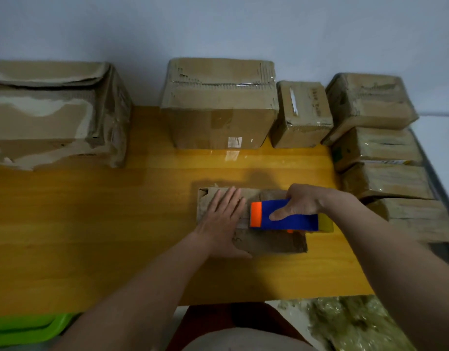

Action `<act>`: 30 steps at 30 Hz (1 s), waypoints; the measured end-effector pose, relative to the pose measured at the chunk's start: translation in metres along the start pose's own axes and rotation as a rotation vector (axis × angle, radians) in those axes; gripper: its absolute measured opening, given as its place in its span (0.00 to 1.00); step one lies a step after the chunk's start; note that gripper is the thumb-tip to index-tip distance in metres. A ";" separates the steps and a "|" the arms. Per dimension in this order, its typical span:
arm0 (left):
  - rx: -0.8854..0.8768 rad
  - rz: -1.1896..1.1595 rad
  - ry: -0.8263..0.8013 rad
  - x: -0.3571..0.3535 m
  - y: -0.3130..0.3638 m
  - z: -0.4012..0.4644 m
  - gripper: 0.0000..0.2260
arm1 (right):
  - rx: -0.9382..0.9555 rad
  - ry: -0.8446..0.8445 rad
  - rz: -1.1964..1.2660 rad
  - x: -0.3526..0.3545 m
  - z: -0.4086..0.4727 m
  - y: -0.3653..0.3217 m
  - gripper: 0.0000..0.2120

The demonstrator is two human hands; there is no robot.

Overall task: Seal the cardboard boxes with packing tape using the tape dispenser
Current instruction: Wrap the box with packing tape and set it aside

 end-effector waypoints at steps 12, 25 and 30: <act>-0.006 0.031 -0.008 0.006 -0.010 0.006 0.61 | 0.016 -0.075 -0.032 0.008 0.002 0.000 0.31; -0.015 -0.036 -0.016 0.001 -0.011 0.004 0.60 | -0.133 -0.067 -0.073 0.036 -0.016 0.093 0.28; 0.005 -0.005 -0.054 0.001 -0.011 0.005 0.61 | -0.134 -0.096 -0.046 0.035 -0.012 0.092 0.32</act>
Point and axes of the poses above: each hand's wrist, its own z-axis towards the middle knuckle, its own x-axis out of the back of the hand, y = z × x, the point moved 3 cm from there along z, towards the middle knuckle, and after that the axes turned 4 degrees about -y, right-handed, at the moved point
